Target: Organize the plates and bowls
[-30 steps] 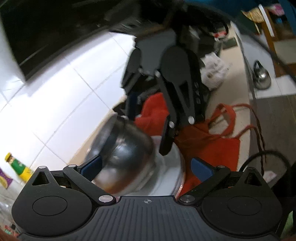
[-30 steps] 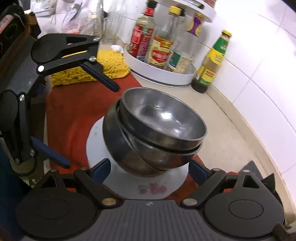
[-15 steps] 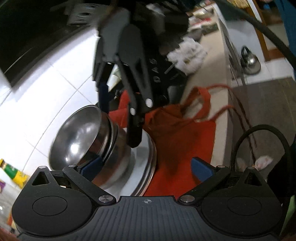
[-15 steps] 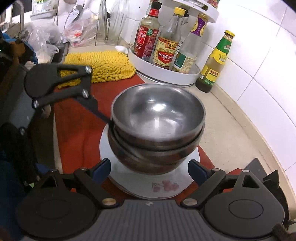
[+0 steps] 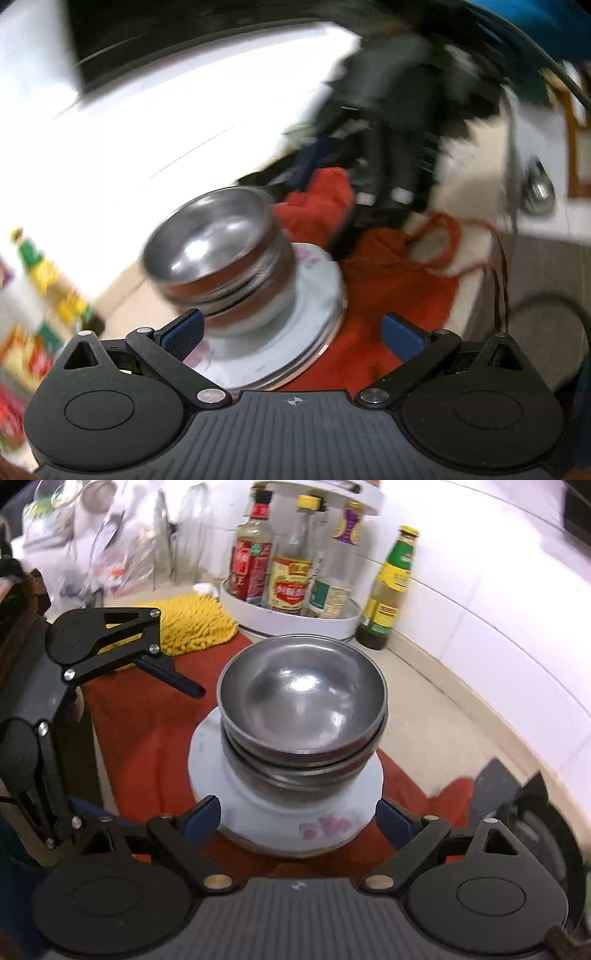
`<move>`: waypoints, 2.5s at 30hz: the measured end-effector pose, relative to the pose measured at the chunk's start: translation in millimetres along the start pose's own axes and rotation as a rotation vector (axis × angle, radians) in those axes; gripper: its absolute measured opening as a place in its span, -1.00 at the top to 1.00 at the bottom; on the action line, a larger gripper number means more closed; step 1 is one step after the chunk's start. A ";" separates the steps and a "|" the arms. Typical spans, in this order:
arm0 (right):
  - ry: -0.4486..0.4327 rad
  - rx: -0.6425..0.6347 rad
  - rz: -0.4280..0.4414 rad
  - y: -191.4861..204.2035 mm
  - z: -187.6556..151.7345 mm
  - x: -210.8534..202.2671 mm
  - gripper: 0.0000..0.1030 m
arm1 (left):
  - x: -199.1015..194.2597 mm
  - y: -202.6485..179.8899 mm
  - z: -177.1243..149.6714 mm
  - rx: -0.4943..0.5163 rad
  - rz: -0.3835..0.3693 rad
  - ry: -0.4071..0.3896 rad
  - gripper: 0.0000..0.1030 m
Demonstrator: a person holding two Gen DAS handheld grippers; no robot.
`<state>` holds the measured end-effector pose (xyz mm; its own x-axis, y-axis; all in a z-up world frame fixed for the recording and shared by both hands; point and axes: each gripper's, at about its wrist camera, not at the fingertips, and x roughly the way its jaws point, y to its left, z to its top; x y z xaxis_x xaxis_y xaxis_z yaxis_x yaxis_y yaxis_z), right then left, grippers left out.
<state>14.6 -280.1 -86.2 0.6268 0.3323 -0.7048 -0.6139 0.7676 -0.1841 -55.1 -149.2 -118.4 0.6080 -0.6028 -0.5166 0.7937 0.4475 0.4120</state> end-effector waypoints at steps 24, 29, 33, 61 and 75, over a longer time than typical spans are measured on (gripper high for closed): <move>-0.095 0.647 -0.334 35.3 -16.4 -42.0 -0.80 | -26.4 54.9 16.7 -0.745 0.215 0.146 -1.00; -0.110 0.657 -0.355 49.2 -16.6 -50.7 -0.83 | -29.9 50.0 17.4 -0.774 0.255 0.186 -1.00; -0.106 0.675 -0.388 54.6 -15.0 -56.3 -0.87 | -31.5 43.7 18.6 -0.779 0.279 0.218 -1.00; -0.009 0.750 -0.401 76.6 -15.1 -45.3 -0.92 | -39.9 31.0 9.3 -0.829 0.327 0.342 -1.00; -0.007 0.760 -0.404 82.1 -16.8 -48.0 -0.92 | -44.8 28.1 9.9 -0.827 0.339 0.363 -1.00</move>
<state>-73.9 -242.3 -79.0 0.7323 -0.0442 -0.6795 0.1435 0.9855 0.0905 -60.3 -116.2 -76.2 0.6653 -0.1767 -0.7254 0.2512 0.9679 -0.0053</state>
